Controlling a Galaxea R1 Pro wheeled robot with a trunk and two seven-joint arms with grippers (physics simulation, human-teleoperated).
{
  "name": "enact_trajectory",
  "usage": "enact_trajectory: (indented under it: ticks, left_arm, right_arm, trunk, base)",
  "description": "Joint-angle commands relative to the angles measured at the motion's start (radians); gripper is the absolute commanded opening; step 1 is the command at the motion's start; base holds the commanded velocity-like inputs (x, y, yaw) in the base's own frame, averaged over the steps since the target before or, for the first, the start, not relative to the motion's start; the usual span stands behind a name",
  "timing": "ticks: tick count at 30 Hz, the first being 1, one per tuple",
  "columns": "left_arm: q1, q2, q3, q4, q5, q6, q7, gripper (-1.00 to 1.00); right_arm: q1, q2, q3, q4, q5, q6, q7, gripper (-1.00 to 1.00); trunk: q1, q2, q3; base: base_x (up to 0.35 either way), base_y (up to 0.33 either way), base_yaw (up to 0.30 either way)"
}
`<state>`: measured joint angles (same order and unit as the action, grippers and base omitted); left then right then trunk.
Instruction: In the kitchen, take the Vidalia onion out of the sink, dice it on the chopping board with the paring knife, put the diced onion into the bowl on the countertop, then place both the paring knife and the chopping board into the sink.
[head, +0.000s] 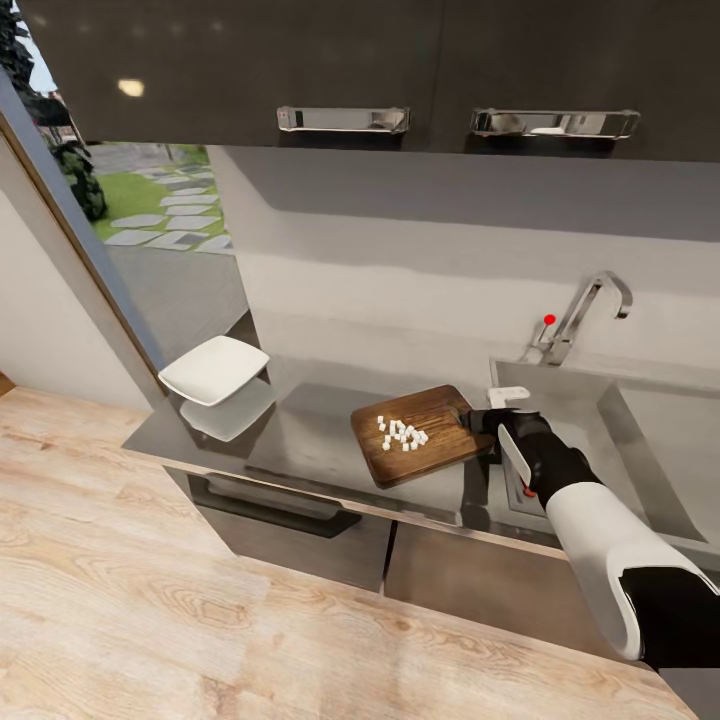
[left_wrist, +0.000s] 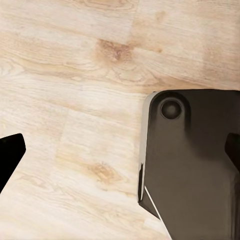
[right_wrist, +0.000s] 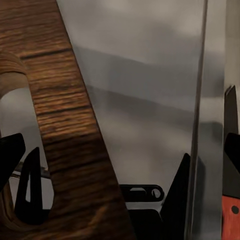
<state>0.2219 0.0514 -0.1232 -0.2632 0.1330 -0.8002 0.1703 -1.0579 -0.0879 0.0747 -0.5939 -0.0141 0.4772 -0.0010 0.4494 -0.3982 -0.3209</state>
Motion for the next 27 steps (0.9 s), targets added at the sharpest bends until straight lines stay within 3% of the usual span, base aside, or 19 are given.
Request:
enact_trajectory:
  ticks: [1,18,19,27]
  left_arm:
    - [0.000,0.001,-0.009,-0.002,0.010,-0.001,0.003,1.00]
    - [0.000,0.001,-0.009,-0.002,0.010,-0.001,0.003,1.00]
    - [0.000,0.001,-0.009,-0.002,0.010,-0.001,0.003,1.00]
    - [0.000,0.001,-0.009,-0.002,0.010,-0.001,0.003,1.00]
  right_arm:
    - [-0.001,-0.001,0.005,-0.002,-0.001,0.006,0.000,1.00]
    - [-0.001,-0.001,0.005,-0.003,-0.002,0.006,0.001,1.00]
    - [-0.001,-0.001,0.006,-0.003,-0.002,0.006,0.000,-1.00]
    - [-0.001,-0.001,0.005,-0.003,-0.003,0.006,0.001,-1.00]
  trunk:
    - [0.001,-0.002,-0.002]
    - [0.001,-0.002,-0.012]
    - [0.001,-0.002,-0.012]
    - [0.001,-0.002,-0.012]
  base:
    - [0.000,0.000,0.000]
    - [0.000,0.000,0.000]
    - [0.000,0.000,0.000]
    - [0.000,0.000,0.000]
